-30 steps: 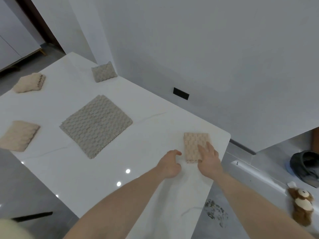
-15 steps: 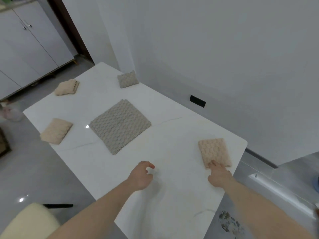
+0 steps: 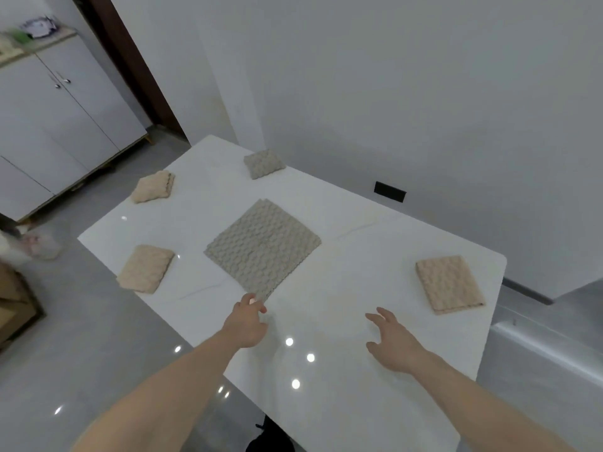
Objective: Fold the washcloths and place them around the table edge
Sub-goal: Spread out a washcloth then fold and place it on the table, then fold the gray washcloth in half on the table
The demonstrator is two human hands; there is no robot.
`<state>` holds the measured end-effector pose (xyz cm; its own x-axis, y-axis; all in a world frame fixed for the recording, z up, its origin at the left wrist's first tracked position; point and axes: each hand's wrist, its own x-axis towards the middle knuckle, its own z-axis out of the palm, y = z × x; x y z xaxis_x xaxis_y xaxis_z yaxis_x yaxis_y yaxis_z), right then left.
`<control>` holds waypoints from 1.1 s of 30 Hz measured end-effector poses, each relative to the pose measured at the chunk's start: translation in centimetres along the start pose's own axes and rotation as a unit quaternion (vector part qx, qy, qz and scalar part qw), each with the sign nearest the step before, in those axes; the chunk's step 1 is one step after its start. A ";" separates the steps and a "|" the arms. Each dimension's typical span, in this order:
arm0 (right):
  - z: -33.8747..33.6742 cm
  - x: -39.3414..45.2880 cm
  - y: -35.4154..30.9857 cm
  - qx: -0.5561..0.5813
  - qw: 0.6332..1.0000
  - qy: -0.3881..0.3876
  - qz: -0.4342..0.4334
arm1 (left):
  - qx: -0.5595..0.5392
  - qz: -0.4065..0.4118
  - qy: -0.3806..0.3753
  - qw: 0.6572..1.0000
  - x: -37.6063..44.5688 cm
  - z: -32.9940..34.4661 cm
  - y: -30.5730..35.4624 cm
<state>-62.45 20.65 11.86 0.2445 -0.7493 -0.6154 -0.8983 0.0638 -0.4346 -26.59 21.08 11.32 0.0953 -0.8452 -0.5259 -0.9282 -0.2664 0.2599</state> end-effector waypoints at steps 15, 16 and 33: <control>7.8 -2.1 -15.9 0.152 0.983 0.054 0.089 | 0.261 0.203 -0.116 0.937 9.1 -4.7 -7.2; 7.9 -2.4 -16.2 0.154 0.982 0.061 0.090 | 0.276 0.214 -0.123 0.929 9.3 -4.8 -7.4; 7.4 -8.1 -19.9 0.205 0.959 0.187 0.050 | -0.255 0.223 0.289 0.896 3.1 -19.7 -6.2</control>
<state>-43.87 30.31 20.60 -0.0523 -0.9055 -0.4211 -0.6730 0.3435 -0.6551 -13.40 11.01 24.08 0.0634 -0.9797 0.1902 -0.6496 0.1042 0.7531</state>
